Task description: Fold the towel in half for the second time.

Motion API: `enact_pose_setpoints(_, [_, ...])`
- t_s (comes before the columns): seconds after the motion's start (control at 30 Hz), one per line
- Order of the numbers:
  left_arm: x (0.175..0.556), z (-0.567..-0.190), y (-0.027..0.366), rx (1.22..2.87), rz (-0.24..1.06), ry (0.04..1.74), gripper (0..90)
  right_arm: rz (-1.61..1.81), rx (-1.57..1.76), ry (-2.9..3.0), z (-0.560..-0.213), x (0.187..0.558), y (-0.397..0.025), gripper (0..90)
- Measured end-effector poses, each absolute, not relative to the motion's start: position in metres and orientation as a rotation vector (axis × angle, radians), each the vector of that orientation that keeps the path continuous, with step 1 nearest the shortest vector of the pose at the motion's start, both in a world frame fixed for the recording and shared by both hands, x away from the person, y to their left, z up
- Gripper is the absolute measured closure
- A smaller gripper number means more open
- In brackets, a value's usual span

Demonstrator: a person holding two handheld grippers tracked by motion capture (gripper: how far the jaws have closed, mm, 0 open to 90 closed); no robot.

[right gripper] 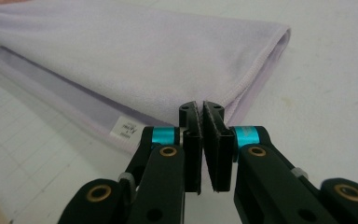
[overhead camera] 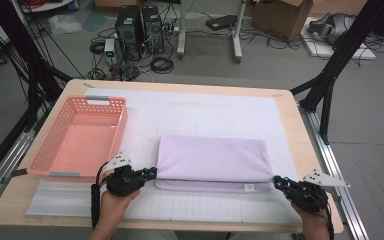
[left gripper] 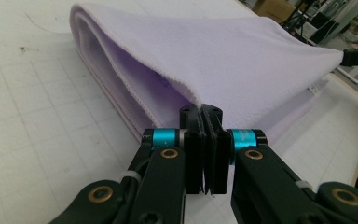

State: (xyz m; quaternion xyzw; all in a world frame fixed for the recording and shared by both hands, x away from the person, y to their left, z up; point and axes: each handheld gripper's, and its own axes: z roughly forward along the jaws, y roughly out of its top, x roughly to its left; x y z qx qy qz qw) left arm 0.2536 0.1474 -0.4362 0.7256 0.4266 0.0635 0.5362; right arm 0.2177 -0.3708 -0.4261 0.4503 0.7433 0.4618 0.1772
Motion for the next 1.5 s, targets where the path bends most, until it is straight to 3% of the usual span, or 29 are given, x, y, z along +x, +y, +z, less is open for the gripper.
enact_pose_setpoints(0.2, [0.241,-0.441,0.148,1.752,0.138,1.015,86.2,1.281,1.284,2.129,-0.430,0.208,-0.371,86.2])
enact_pose_setpoints(0.27, [0.240,-0.442,0.147,1.764,0.147,1.006,79.5,1.253,1.289,2.135,-0.432,0.208,-0.370,79.1])
enact_pose_setpoints(0.3, [0.241,-0.442,0.146,1.753,0.166,1.001,73.0,1.241,1.310,2.115,-0.432,0.207,-0.371,68.3])
enact_pose_setpoints(0.33, [0.243,-0.440,0.146,1.739,0.178,1.002,65.2,1.246,1.332,2.094,-0.431,0.208,-0.372,65.1])
enact_pose_setpoints(0.43, [0.252,-0.435,0.146,1.699,0.225,0.997,56.3,1.284,1.321,2.034,-0.424,0.210,-0.371,64.8])
enact_pose_setpoints(0.63, [0.276,-0.438,0.133,1.729,0.238,0.996,59.2,1.228,1.252,2.102,-0.427,0.234,-0.347,70.8])
enact_pose_setpoints(0.8, [0.281,-0.452,0.119,1.856,0.199,1.029,65.3,1.149,1.278,2.176,-0.441,0.254,-0.338,71.6])
enact_pose_setpoints(1.07, [0.269,-0.452,0.122,1.875,0.221,1.020,66.7,1.139,1.316,2.151,-0.448,0.246,-0.352,73.6])
enact_pose_setpoints(1.5, [0.268,-0.442,0.130,1.677,0.296,0.923,28.7,1.226,1.194,2.024,-0.430,0.231,-0.352,33.8])
